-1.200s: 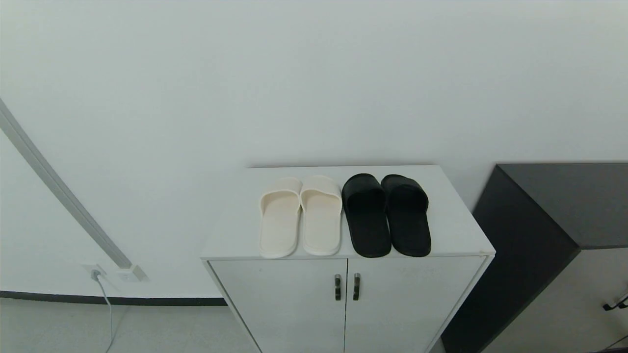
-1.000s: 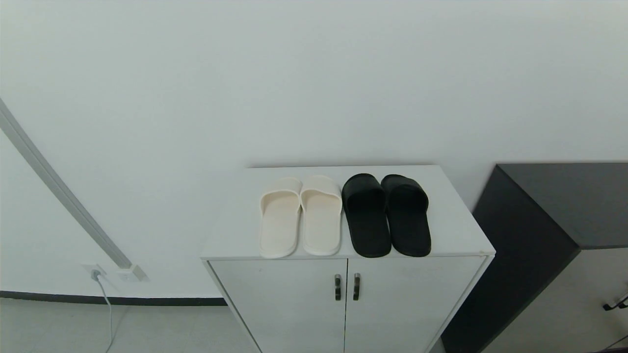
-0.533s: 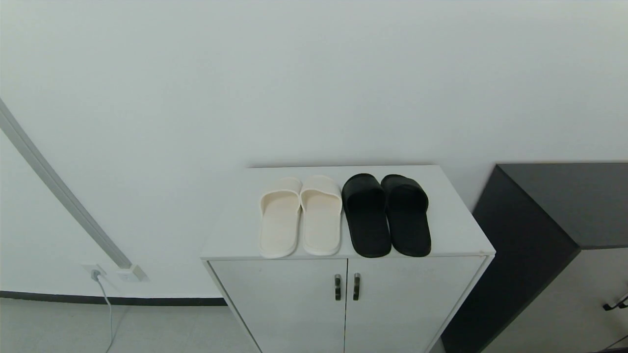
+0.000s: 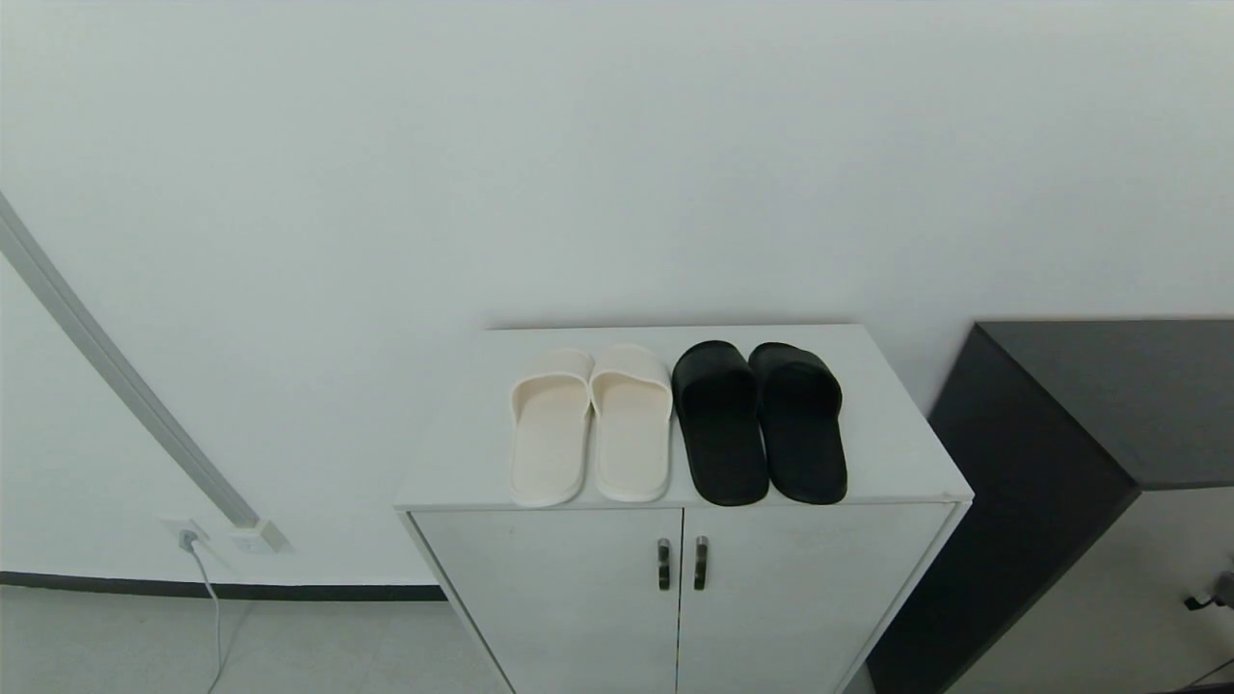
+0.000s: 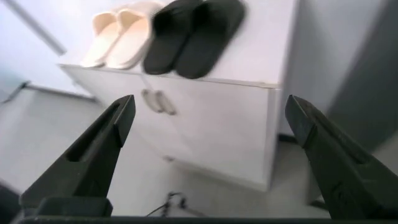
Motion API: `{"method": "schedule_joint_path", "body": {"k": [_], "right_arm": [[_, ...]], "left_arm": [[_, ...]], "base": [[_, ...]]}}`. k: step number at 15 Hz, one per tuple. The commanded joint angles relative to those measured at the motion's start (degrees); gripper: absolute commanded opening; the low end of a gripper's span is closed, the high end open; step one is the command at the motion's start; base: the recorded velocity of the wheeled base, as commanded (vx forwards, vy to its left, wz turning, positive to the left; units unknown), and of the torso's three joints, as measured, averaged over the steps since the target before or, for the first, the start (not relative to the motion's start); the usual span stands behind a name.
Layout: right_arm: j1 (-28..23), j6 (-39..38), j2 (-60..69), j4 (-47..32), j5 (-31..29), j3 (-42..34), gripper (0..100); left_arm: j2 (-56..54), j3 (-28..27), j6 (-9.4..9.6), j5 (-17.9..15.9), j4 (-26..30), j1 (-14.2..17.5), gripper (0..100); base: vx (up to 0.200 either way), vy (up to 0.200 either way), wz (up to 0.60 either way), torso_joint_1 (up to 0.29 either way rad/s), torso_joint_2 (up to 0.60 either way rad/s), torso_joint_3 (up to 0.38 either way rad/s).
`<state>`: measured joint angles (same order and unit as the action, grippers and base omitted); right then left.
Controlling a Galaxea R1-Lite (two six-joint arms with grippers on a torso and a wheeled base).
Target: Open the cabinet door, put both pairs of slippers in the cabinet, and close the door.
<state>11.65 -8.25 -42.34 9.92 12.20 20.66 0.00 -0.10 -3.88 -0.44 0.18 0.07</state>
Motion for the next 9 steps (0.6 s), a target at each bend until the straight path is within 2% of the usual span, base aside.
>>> {"method": "schedule_joint_path", "body": {"k": [1, 2, 3, 5, 9], "right_arm": [[17.44, -6.51, -20.15, 5.11, -9.04, 7.55, 100], [24.73, -9.68, -25.87, 8.09, -15.28, 10.19, 100], [27.63, -10.03, -30.70, 10.64, -18.88, 11.94, 100], [30.27, -10.12, -39.14, 16.09, -24.24, 15.20, 100], [31.76, -9.85, -56.80, 25.41, -36.99, 24.34, 100]], "left_arm": [[0.09, 0.01, 0.01, 0.00, -0.01, 0.01, 0], [0.09, 0.01, -0.08, 0.00, -0.01, 0.01, 0], [0.09, 0.01, -0.08, 0.00, -0.01, 0.01, 0], [0.09, 0.01, 0.01, 0.00, -0.01, 0.01, 0], [0.09, 0.01, -0.08, 0.00, -0.01, 0.01, 0]], "base": [[0.000, 0.000, 0.00, 0.000, 0.00, 0.000], [0.000, 0.000, 0.00, 0.000, 0.00, 0.000], [0.000, 0.000, 0.00, 0.000, 0.00, 0.000], [0.000, 0.000, 0.00, 0.000, 0.00, 0.000], [0.000, 0.000, 0.00, 0.000, 0.00, 0.000]]}}
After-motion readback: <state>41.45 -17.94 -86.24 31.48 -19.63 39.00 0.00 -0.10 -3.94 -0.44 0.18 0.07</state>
